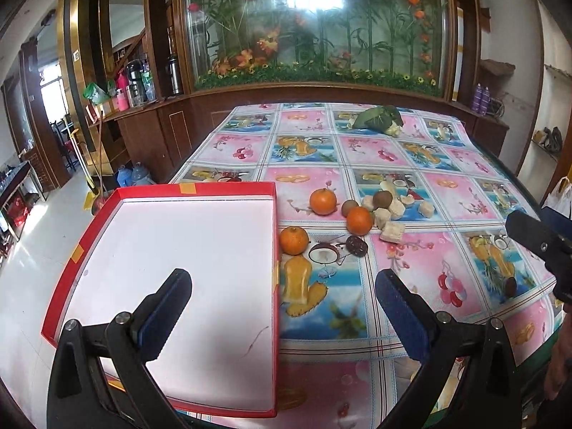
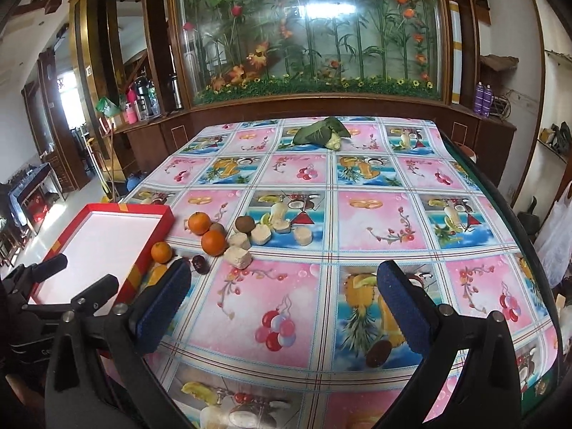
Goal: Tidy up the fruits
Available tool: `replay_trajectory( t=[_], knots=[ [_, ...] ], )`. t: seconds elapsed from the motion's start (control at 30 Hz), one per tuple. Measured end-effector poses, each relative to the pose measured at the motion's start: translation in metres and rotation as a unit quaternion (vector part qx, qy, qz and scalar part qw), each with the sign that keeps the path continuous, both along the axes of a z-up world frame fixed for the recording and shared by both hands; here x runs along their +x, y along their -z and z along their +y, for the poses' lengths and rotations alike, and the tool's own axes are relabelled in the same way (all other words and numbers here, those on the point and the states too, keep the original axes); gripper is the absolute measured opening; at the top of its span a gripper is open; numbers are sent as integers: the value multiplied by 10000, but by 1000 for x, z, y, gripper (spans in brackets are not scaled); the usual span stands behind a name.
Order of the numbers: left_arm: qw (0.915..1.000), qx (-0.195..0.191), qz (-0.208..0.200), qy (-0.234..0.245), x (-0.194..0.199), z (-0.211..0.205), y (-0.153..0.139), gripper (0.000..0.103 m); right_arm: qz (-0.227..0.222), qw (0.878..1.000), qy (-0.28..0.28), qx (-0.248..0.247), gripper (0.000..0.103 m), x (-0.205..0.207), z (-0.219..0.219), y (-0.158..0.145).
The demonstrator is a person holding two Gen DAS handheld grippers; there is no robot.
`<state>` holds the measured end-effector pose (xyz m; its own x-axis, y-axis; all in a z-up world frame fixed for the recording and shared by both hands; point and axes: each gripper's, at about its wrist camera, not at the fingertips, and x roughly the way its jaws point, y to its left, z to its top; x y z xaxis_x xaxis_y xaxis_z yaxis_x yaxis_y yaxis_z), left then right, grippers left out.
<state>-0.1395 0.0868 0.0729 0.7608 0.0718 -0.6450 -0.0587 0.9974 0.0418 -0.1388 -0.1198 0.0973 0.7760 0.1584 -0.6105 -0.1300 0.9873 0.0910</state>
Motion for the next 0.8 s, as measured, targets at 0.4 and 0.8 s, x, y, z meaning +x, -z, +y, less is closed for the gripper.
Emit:
replay_trajectory(
  t=[0.4,0.8],
  knots=[
    [10000,67,-53,33,-3,-4,-3,102,-16,9999,-14,-151,103,0,8,3],
    [9998,167,37,84,-2,-12,-2,102,33,9999,56,-105,103,2,1,6]
  ],
)
